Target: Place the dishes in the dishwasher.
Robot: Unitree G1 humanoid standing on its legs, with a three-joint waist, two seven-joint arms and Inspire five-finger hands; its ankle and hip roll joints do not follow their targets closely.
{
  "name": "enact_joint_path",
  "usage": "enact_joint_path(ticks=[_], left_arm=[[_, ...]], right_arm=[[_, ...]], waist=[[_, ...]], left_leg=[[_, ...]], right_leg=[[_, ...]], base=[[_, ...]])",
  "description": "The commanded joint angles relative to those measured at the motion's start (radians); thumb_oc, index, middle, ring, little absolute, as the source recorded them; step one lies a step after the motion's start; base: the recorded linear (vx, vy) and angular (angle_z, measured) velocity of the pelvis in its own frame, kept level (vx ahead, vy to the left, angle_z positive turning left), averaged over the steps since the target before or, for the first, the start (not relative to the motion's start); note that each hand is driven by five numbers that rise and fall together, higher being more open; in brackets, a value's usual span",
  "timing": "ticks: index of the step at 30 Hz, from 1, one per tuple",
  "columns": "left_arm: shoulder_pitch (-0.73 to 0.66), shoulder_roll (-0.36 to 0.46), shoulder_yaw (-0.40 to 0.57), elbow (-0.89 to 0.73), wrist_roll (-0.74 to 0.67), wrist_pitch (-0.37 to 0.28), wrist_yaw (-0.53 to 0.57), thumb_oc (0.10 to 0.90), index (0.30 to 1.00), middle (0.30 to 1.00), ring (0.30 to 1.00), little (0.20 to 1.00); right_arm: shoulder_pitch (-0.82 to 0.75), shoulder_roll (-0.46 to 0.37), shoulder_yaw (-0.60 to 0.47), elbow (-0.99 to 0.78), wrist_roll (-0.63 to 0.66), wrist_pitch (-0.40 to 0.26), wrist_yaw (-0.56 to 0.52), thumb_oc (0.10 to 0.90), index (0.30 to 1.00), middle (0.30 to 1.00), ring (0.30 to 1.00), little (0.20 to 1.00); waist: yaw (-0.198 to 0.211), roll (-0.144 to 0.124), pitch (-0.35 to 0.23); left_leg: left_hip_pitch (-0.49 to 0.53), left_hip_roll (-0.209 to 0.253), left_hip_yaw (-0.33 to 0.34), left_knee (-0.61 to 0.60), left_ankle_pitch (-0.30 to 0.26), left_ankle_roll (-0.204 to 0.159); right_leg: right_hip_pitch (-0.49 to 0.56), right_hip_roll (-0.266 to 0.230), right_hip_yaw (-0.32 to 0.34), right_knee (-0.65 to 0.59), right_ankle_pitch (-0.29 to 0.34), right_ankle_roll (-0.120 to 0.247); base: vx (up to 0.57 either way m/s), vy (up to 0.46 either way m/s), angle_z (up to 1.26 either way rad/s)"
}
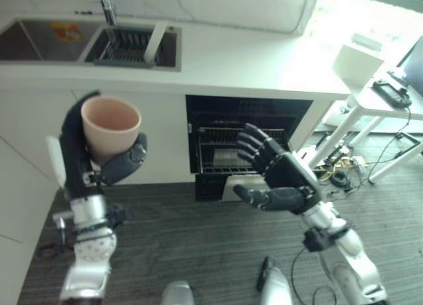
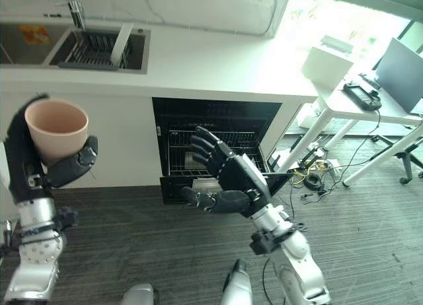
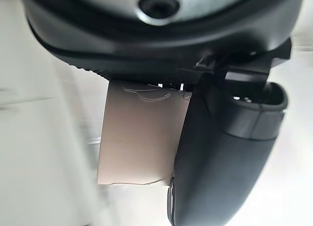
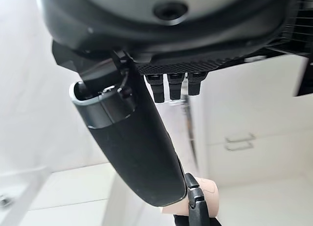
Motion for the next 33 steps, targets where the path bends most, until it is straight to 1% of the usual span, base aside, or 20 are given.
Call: enact_joint_path(ticks=[1, 2, 3, 4, 5, 7, 9, 10, 11, 12, 13, 14, 15, 18, 20, 23, 26, 29, 32, 33], left_arm=[[-0.034, 0.060, 0.025, -0.237, -0.065, -0.098, 0.015, 0.400, 0.300, 0.300, 0.300, 0.300], [-0.035, 0.050, 0.022, -0.240, -0.071, -0.096, 0.001, 0.400, 0.300, 0.300, 0.300, 0.300], [-0.038, 0.041, 0.013, -0.239, -0.073, -0.099, -0.019, 0.400, 0.300, 0.300, 0.300, 0.300], [-0.041, 0.034, -0.004, -0.240, -0.051, -0.109, -0.030, 0.400, 0.300, 0.300, 0.300, 0.300], [-0.042, 0.033, -0.010, -0.243, -0.042, -0.113, -0.031, 0.400, 0.300, 0.300, 0.300, 0.300], [-0.046, 0.032, -0.018, -0.244, -0.042, -0.119, -0.022, 0.400, 0.300, 0.300, 0.300, 0.300], [-0.050, 0.025, -0.026, -0.241, -0.038, -0.128, -0.016, 0.400, 0.300, 0.300, 0.300, 0.300], [-0.044, 0.021, -0.028, -0.245, -0.028, -0.132, -0.011, 0.400, 0.300, 0.300, 0.300, 0.300], [-0.038, 0.018, -0.030, -0.249, -0.015, -0.136, -0.007, 0.400, 0.300, 0.300, 0.300, 0.300], [-0.035, 0.017, -0.032, -0.255, -0.002, -0.139, -0.001, 0.400, 0.300, 0.300, 0.300, 0.300], [-0.041, 0.018, -0.039, -0.261, 0.012, -0.135, 0.007, 0.400, 0.300, 0.300, 0.300, 0.300], [-0.052, 0.019, -0.048, -0.266, 0.021, -0.130, 0.011, 0.400, 0.300, 0.300, 0.300, 0.300], [-0.063, 0.021, -0.055, -0.261, 0.022, -0.132, 0.009, 0.400, 0.300, 0.300, 0.300, 0.300], [-0.081, 0.025, -0.073, -0.237, 0.042, -0.137, 0.044, 0.400, 0.300, 0.300, 0.300, 0.300], [-0.085, 0.030, -0.075, -0.238, 0.026, -0.141, 0.045, 0.400, 0.300, 0.300, 0.300, 0.300], [-0.094, 0.032, -0.082, -0.242, 0.030, -0.145, 0.045, 0.400, 0.300, 0.300, 0.300, 0.300], [-0.103, 0.034, -0.092, -0.246, 0.043, -0.143, 0.043, 0.400, 0.300, 0.300, 0.300, 0.300], [-0.108, 0.037, -0.089, -0.244, 0.026, -0.159, 0.027, 0.400, 0.300, 0.300, 0.300, 0.300], [-0.128, 0.044, -0.099, -0.234, 0.020, -0.168, 0.023, 0.400, 0.300, 0.300, 0.300, 0.300], [-0.138, 0.044, -0.104, -0.231, 0.002, -0.164, 0.004, 0.400, 0.300, 0.300, 0.300, 0.300]], right_arm=[[-0.061, -0.068, -0.092, -0.123, 0.054, -0.119, 0.006, 0.800, 0.900, 0.900, 0.900, 0.900], [-0.057, -0.072, -0.100, -0.128, 0.082, -0.114, 0.004, 0.800, 0.900, 0.900, 0.900, 0.900], [-0.057, -0.069, -0.106, -0.124, 0.110, -0.105, 0.006, 0.800, 0.900, 0.900, 0.900, 0.900], [-0.065, -0.068, -0.110, -0.112, 0.125, -0.099, -0.012, 0.800, 0.900, 0.900, 0.900, 0.900], [-0.068, -0.066, -0.113, -0.106, 0.120, -0.097, -0.024, 0.800, 0.900, 0.900, 0.900, 0.900], [-0.069, -0.061, -0.120, -0.096, 0.097, -0.102, -0.035, 0.800, 0.900, 0.900, 0.900, 0.900], [-0.073, -0.061, -0.126, -0.093, 0.094, -0.105, -0.049, 0.800, 0.900, 0.900, 0.900, 0.900], [-0.076, -0.060, -0.128, -0.090, 0.106, -0.103, -0.052, 0.800, 0.900, 0.900, 0.900, 0.900], [-0.080, -0.056, -0.128, -0.087, 0.111, -0.101, -0.054, 0.800, 0.900, 0.900, 0.900, 0.900], [-0.084, -0.052, -0.127, -0.085, 0.109, -0.104, -0.060, 0.800, 0.900, 0.900, 0.900, 0.900], [-0.084, -0.048, -0.125, -0.087, 0.103, -0.114, -0.068, 0.800, 0.900, 0.900, 0.900, 0.900], [-0.083, -0.042, -0.125, -0.091, 0.095, -0.126, -0.078, 0.800, 0.900, 0.900, 0.900, 0.900], [-0.083, -0.044, -0.123, -0.092, 0.088, -0.139, -0.091, 0.800, 0.900, 0.900, 0.900, 0.900], [-0.096, -0.041, -0.120, -0.082, 0.085, -0.145, -0.094, 0.800, 0.900, 0.900, 0.900, 0.900], [-0.083, -0.045, -0.130, -0.090, 0.095, -0.138, -0.084, 0.800, 0.900, 0.900, 0.900, 0.900], [-0.074, -0.044, -0.126, -0.096, 0.059, -0.143, -0.076, 0.800, 0.900, 0.900, 0.900, 0.900], [-0.069, -0.048, -0.131, -0.097, 0.105, -0.136, -0.087, 0.800, 0.900, 0.900, 0.900, 0.900], [-0.051, -0.033, -0.132, -0.101, 0.095, -0.144, -0.070, 0.800, 0.900, 0.900, 0.900, 0.900], [-0.046, -0.026, -0.123, -0.105, 0.070, -0.152, -0.089, 0.800, 0.900, 0.900, 0.900, 0.900], [-0.052, -0.024, -0.121, -0.103, 0.071, -0.155, -0.098, 0.800, 0.900, 0.900, 0.900, 0.900]], waist=[[-0.029, 0.034, -0.132], [-0.029, 0.037, -0.139], [-0.023, 0.036, -0.144], [-0.013, 0.023, -0.144], [-0.007, 0.015, -0.141], [-0.001, 0.009, -0.133], [0.010, 0.011, -0.125], [0.018, 0.016, -0.122], [0.023, 0.026, -0.116], [0.023, 0.037, -0.111], [0.017, 0.048, -0.107], [0.009, 0.046, -0.102], [0.003, 0.044, -0.100], [-0.004, 0.056, -0.109], [-0.007, 0.056, -0.117], [-0.009, 0.052, -0.122], [-0.013, 0.046, -0.122], [-0.019, 0.042, -0.116], [-0.021, 0.038, -0.107], [-0.019, 0.038, -0.102]], left_leg=[[0.276, 0.109, 0.041, -0.215, 0.116, -0.014], [0.273, 0.118, 0.042, -0.215, 0.175, -0.019], [0.267, 0.120, 0.047, -0.215, 0.256, -0.022], [0.255, 0.106, 0.064, -0.215, 0.326, -0.011], [0.240, 0.094, 0.082, -0.196, 0.342, -0.001], [0.190, 0.072, 0.122, -0.146, 0.317, 0.018], [0.154, 0.015, 0.119, -0.162, 0.268, 0.041], [0.150, -0.037, 0.103, -0.205, 0.237, 0.055], [0.139, -0.075, 0.087, -0.215, 0.212, 0.066], [0.130, -0.096, 0.087, -0.215, 0.186, 0.073], [0.117, -0.113, 0.120, -0.215, 0.165, 0.079], [0.114, -0.117, 0.158, -0.215, 0.149, 0.082], [0.115, -0.105, 0.185, -0.215, 0.140, 0.080], [0.109, -0.087, 0.142, -0.215, 0.109, 0.079], [0.108, -0.074, 0.161, -0.215, 0.105, 0.074], [0.106, -0.066, 0.143, -0.215, 0.091, 0.077], [0.110, -0.063, 0.145, -0.215, 0.082, 0.084], [0.113, -0.061, 0.150, -0.215, 0.074, 0.093], [0.111, -0.055, 0.155, -0.215, 0.072, 0.099], [0.110, -0.055, 0.151, -0.215, 0.072, 0.103]], right_leg=[[0.133, 0.059, -0.058, -0.211, 0.074, -0.010], [0.153, 0.080, -0.063, -0.211, 0.057, -0.027], [0.181, 0.100, -0.072, -0.211, 0.037, -0.045], [0.222, 0.119, -0.079, -0.211, 0.009, -0.071], [0.244, 0.122, -0.082, -0.211, -0.005, -0.086], [0.273, 0.125, -0.102, -0.211, -0.026, -0.104], [0.286, 0.134, -0.107, -0.211, -0.037, -0.104], [0.285, 0.146, -0.097, -0.211, -0.040, -0.099], [0.285, 0.160, -0.084, -0.211, -0.042, -0.095], [0.283, 0.171, -0.083, -0.211, -0.042, -0.091], [0.282, 0.177, -0.095, -0.211, -0.040, -0.089], [0.275, 0.169, -0.110, -0.211, -0.033, -0.083], [0.273, 0.161, -0.127, -0.211, -0.030, -0.080], [0.279, 0.179, -0.130, -0.211, -0.036, -0.076], [0.285, 0.178, -0.148, -0.211, -0.041, -0.075], [0.284, 0.178, -0.156, -0.211, -0.038, -0.070], [0.284, 0.180, -0.156, -0.211, -0.035, -0.067], [0.282, 0.180, -0.151, -0.211, -0.030, -0.061], [0.280, 0.176, -0.160, -0.211, -0.022, -0.056], [0.283, 0.174, -0.170, -0.211, -0.004, -0.049]], base=[[0.37, -0.447, 0.78], [0.37, -0.472, 0.76], [0.42, -0.566, 0.66], [0.41, -0.565, 0.53], [0.33, -0.472, 0.22], [0.16, -0.261, 0.21], [0.11, -0.119, 0.21], [0.09, -0.034, 0.05], [0.07, -0.010, -0.14], [0.02, 0.014, -0.21], [-0.01, 0.010, -0.21], [-0.03, 0.011, -0.07], [-0.04, 0.039, 0.18], [-0.07, 0.131, 0.18], [-0.05, 0.108, -0.03], [-0.04, 0.131, -0.05], [-0.03, 0.105, -0.25], [-0.01, 0.106, -0.16], [-0.01, 0.079, 0.02], [-0.01, 0.069, 0.14]])
